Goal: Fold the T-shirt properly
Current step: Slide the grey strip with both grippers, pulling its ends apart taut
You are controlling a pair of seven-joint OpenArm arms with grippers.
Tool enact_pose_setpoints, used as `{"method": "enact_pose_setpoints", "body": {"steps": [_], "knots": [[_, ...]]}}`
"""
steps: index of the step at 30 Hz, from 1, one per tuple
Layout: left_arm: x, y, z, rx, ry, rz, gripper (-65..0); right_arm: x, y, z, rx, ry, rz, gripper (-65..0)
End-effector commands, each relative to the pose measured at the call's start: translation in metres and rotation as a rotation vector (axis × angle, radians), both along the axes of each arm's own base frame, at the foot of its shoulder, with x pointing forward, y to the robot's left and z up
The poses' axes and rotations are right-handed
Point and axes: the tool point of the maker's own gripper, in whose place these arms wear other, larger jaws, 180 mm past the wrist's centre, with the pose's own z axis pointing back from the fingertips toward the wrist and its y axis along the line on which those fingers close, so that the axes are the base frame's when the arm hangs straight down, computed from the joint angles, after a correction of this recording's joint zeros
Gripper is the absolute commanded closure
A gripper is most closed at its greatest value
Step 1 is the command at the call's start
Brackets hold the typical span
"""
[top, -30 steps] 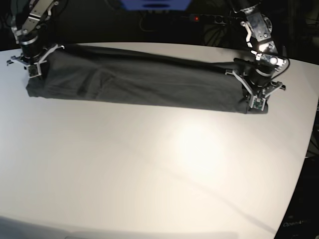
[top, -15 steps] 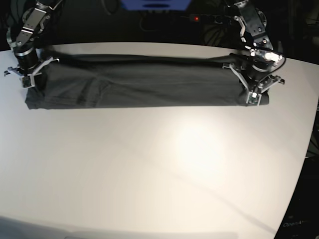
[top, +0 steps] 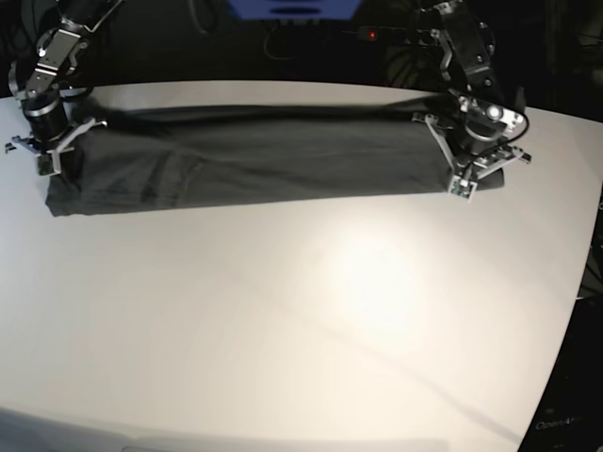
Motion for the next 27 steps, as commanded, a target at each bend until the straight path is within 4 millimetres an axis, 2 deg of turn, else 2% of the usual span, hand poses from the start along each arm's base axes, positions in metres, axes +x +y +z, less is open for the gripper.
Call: {"method": "enact_pose_setpoints", "body": {"steps": [1,8,12,15,20,22,27], "knots": [[0.005,-0.005,0.010,0.011,-0.017,-0.022,-2.6,-0.022,-0.011,-0.023,-0.050,0.164,-0.004,-0.6],[0.022,-0.033,0.036,0.042,-0.051,-0.114,-2.6,-0.021,-0.018,-0.021,-0.061,0.169,-0.008,-0.6],[0.034,-0.037,0.052,0.064,-0.075,-0.124,-2.6,-0.021,-0.019,-0.021,-0.061,0.168,-0.009,-0.6],[0.036,-0.030,0.060,0.092,-0.067,-0.103,-2.6,-0.021,-0.027,-0.018,-0.076,0.172,-0.010,-0.6],[0.027,-0.020,0.059,0.126,-0.034,-0.087,-2.6,-0.024,-0.038,-0.030,-0.042,0.201,-0.035,-0.6],[0.015,-0.006,0.054,0.146,-0.006,-0.068,-2.6,-0.024,-0.050,-0.029,-0.035,0.199,-0.063,-0.6],[-0.006,0.020,0.048,0.169,0.035,0.003,-2.6,-0.032,-0.064,-0.036,-0.016,0.225,-0.094,-0.6]]}}
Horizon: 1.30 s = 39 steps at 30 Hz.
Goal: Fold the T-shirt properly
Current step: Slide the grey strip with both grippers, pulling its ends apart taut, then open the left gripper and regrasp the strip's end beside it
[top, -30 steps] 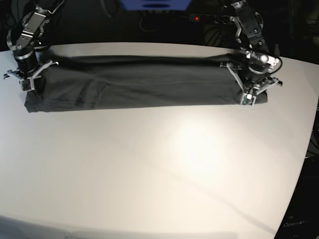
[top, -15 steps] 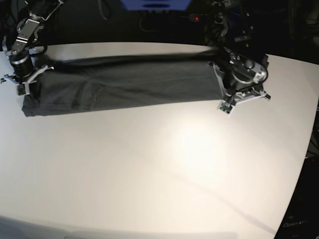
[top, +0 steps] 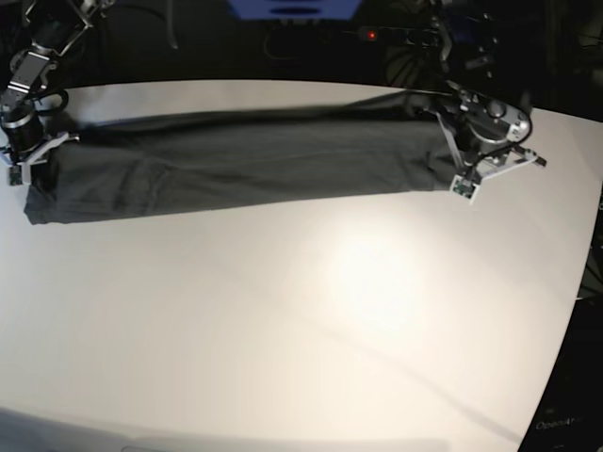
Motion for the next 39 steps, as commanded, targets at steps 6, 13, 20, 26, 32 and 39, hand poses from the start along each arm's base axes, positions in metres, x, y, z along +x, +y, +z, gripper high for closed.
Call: {"method": "enact_pose_setpoints", "body": {"steps": [6,13,20,26,32,39], "knots": [[-0.010,0.029,0.007,0.052,-0.005,0.052,-2.6,-0.035,-0.018,-0.035,-0.024,0.230,-0.048,-0.6],[-0.018,0.056,0.009,0.075,-0.006,0.146,-2.7,-0.035,-0.021,-0.033,-0.029,0.231,-0.050,-0.9],[0.004,0.054,0.009,0.050,-0.037,0.142,-2.9,-0.036,-0.022,-0.033,-0.031,0.232,-0.052,-0.6],[0.031,0.042,-0.012,-0.040,-0.022,0.140,-3.1,-0.033,-0.023,-0.036,-0.027,0.257,-0.061,-0.4],[0.041,0.021,-0.025,-0.195,-0.040,0.105,-3.2,-0.033,-0.036,-0.043,0.012,0.287,-0.079,-0.3],[0.032,0.013,-0.029,-0.276,0.029,0.074,-3.2,-0.039,-0.041,-0.046,0.018,0.305,-0.086,-0.6]]}}
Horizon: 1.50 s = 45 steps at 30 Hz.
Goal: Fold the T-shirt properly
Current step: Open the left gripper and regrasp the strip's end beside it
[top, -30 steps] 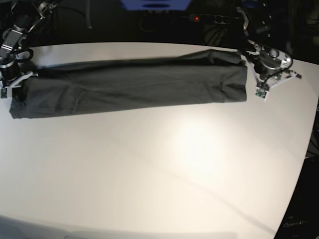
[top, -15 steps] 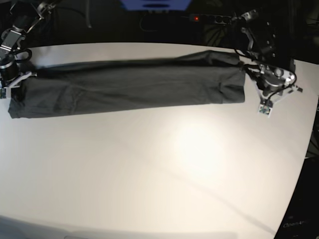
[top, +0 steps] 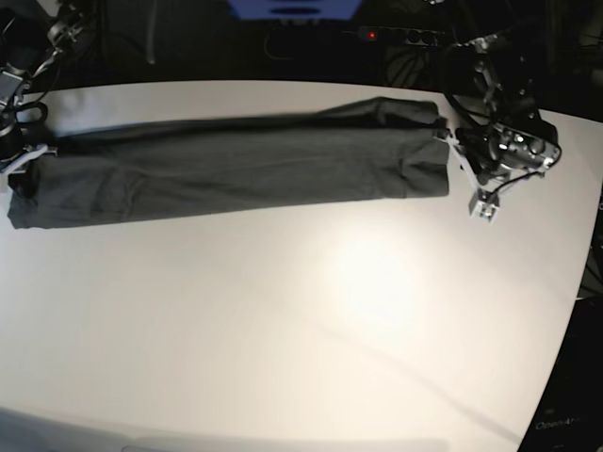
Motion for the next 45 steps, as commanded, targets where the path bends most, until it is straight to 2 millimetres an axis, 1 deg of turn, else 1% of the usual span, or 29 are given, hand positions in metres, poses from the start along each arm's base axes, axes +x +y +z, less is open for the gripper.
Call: {"method": "enact_pose_setpoints", "body": {"steps": [1,5,7,10,11,13,17,18,20,25,28,30,33,36,38,43,44,45], "knots": [[0.007,0.008,0.010,0.016,-0.022,0.002,-3.2,-0.047,-0.002,-0.043,-0.037,0.305,0.010,-0.6],[0.003,0.004,0.012,-0.053,0.006,0.004,-3.2,-0.047,0.000,-0.045,-0.034,0.306,0.013,-0.4],[0.002,0.007,0.015,-0.067,0.012,-0.002,-3.3,-0.047,0.000,-0.045,-0.034,0.308,0.013,-0.3],[0.000,0.007,0.017,-0.103,0.021,-0.006,-3.3,-0.047,0.001,-0.045,-0.032,0.308,0.014,-0.3],[-0.001,0.010,0.018,-0.108,0.021,0.000,-4.0,-0.047,0.001,-0.045,-0.033,0.309,0.014,-0.4],[-0.002,0.012,0.020,-0.134,0.017,0.020,-8.2,-0.048,0.001,-0.046,-0.032,0.309,0.015,-0.4],[-0.003,0.015,0.026,-0.195,-0.007,0.053,-23.3,-0.048,0.001,-0.046,-0.032,0.309,0.015,-0.6],[-0.002,0.019,0.029,-0.198,-0.018,0.057,-26.1,-0.048,0.001,-0.046,-0.032,0.309,0.015,-0.6],[0.000,0.018,0.032,-0.221,-0.034,0.053,-29.3,-0.048,0.001,-0.047,-0.036,0.316,0.019,-0.7],[0.003,0.010,0.033,-0.281,-0.054,0.047,-29.5,-0.052,0.001,-0.049,-0.050,0.343,0.029,-0.3],[0.006,0.000,0.035,-0.319,-0.068,0.039,-29.5,-0.055,0.010,-0.056,-0.043,0.361,0.043,-0.3],[0.005,-0.013,0.028,-0.370,-0.060,0.047,-29.5,-0.057,0.015,-0.060,-0.042,0.375,0.053,-0.3],[0.002,-0.025,0.016,-0.417,-0.027,0.062,-29.5,-0.057,0.019,-0.063,-0.041,0.383,0.062,-0.3],[-0.004,-0.031,0.002,-0.458,0.019,0.081,-29.5,-0.057,0.025,-0.067,-0.035,0.391,0.070,-0.3],[-0.009,-0.036,-0.007,-0.482,0.047,0.092,-29.5,-0.057,0.025,-0.067,-0.038,0.394,0.073,-0.3],[-0.012,-0.038,-0.012,-0.498,0.065,0.103,-29.5,-0.057,0.025,-0.067,-0.038,0.394,0.073,-0.3],[-0.009,-0.040,-0.012,-0.505,0.062,0.104,-29.5,-0.056,0.025,-0.067,-0.038,0.393,0.073,-0.3],[-0.006,-0.045,-0.013,-0.523,0.060,0.107,-29.5,-0.056,0.025,-0.067,-0.038,0.393,0.073,-0.3]]}}
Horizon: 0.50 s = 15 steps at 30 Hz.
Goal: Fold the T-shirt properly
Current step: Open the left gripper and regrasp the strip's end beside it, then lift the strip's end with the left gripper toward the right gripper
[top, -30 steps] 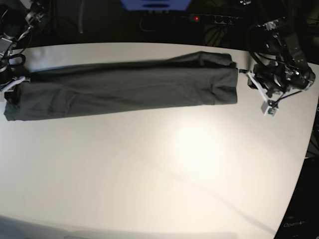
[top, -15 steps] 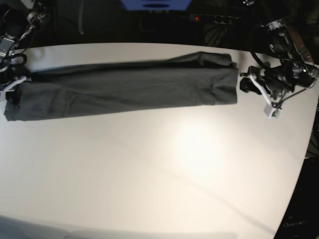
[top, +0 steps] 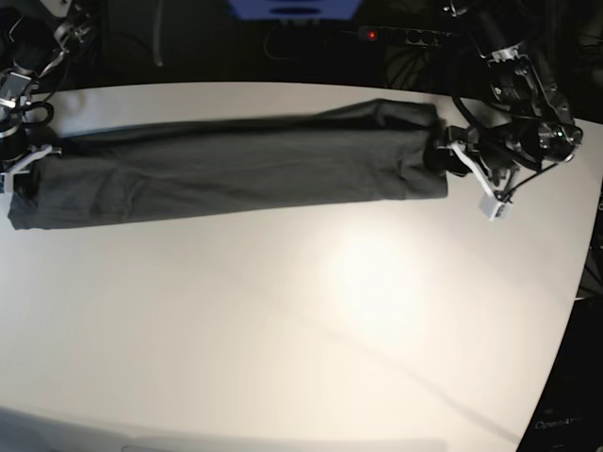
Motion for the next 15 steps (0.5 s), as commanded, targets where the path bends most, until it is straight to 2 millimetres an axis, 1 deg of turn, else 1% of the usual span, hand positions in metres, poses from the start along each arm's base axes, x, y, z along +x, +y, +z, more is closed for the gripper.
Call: {"method": "enact_pose_setpoints", "body": {"steps": [1,5,7,12,14,15], "knots": [[-0.009,-0.005,-0.011,0.008,0.066,-0.015,-29.5,-0.058,0.013,-0.059,-0.006,0.386,0.041,-0.3],[-0.020,-0.021,-0.029,-0.059,0.136,-0.013,-29.5,-0.057,0.015,-0.059,-0.006,0.387,0.045,-0.3],[-0.025,-0.029,-0.035,-0.084,0.158,-0.014,-29.5,-0.058,0.014,-0.059,-0.005,0.388,0.043,-0.3],[-0.029,-0.028,-0.038,-0.084,0.173,-0.009,-29.4,-0.058,0.014,-0.059,-0.005,0.387,0.042,-0.3],[-0.030,-0.028,-0.039,-0.084,0.176,-0.009,-29.0,-0.058,0.020,-0.062,0.006,0.387,0.044,-0.3],[-0.030,-0.028,-0.039,-0.083,0.177,-0.010,-27.3,-0.058,0.020,-0.062,0.006,0.387,0.044,-0.3]]}}
